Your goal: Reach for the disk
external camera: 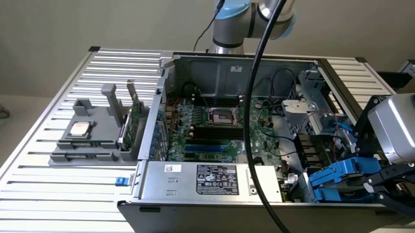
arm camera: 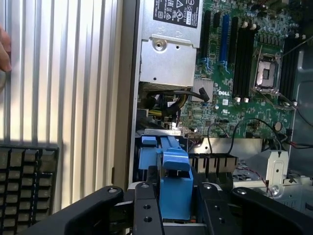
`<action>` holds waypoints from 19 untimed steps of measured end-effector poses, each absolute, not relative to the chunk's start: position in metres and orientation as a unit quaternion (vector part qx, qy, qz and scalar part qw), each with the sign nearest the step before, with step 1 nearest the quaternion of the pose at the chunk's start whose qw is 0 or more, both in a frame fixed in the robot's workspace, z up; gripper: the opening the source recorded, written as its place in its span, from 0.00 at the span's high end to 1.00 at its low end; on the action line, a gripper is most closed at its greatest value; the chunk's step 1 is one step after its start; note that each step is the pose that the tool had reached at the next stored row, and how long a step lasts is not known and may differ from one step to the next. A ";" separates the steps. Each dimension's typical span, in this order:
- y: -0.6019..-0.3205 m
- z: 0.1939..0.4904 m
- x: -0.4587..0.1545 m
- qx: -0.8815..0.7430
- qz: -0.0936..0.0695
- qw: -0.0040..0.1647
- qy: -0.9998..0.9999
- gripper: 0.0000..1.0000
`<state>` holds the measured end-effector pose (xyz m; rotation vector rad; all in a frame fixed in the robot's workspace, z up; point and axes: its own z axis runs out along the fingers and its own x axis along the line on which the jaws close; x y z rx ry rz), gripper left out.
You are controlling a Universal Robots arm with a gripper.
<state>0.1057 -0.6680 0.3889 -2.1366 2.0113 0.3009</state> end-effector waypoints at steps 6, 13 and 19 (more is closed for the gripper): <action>-0.668 0.391 0.106 -0.721 0.102 0.096 0.679 0.66; -0.668 0.408 0.106 -0.721 0.102 0.096 0.678 0.66; -0.668 0.413 0.106 -0.722 0.103 0.095 0.677 0.66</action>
